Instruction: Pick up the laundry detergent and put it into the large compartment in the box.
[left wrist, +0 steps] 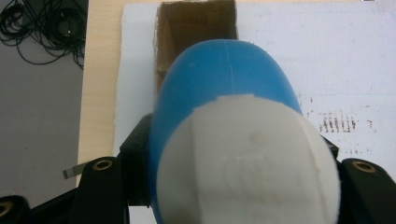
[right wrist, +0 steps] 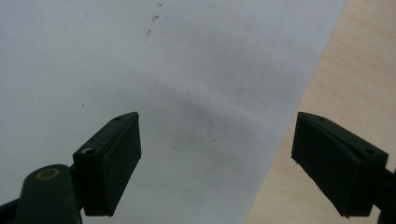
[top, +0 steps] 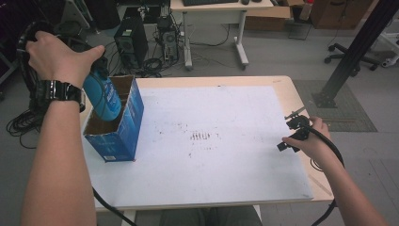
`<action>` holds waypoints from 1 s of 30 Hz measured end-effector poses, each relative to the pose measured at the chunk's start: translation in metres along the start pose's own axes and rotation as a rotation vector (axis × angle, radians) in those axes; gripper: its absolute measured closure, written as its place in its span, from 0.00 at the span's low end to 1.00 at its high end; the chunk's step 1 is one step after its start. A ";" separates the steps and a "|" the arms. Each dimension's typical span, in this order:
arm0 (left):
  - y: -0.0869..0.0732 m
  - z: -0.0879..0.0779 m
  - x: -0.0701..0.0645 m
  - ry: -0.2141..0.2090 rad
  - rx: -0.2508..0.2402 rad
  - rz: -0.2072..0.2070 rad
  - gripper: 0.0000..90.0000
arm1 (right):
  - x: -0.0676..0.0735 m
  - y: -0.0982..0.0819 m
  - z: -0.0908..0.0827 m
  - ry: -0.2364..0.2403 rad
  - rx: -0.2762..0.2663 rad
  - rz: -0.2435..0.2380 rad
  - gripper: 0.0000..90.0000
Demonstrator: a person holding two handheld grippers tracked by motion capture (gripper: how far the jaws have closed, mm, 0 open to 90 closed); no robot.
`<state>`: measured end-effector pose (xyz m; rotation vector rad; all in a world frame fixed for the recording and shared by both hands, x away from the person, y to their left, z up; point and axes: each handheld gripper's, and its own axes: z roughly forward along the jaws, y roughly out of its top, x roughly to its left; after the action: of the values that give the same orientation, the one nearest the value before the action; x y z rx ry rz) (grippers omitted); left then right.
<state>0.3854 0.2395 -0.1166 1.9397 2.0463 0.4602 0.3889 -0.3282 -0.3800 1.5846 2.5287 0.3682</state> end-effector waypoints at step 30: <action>-0.005 0.029 0.009 0.008 0.023 -0.019 0.42 | -0.001 -0.002 0.005 -0.002 0.008 -0.001 0.18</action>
<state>0.3927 0.2496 -0.1451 1.9328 2.0817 0.4427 0.3888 -0.3289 -0.3851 1.5850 2.5325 0.3566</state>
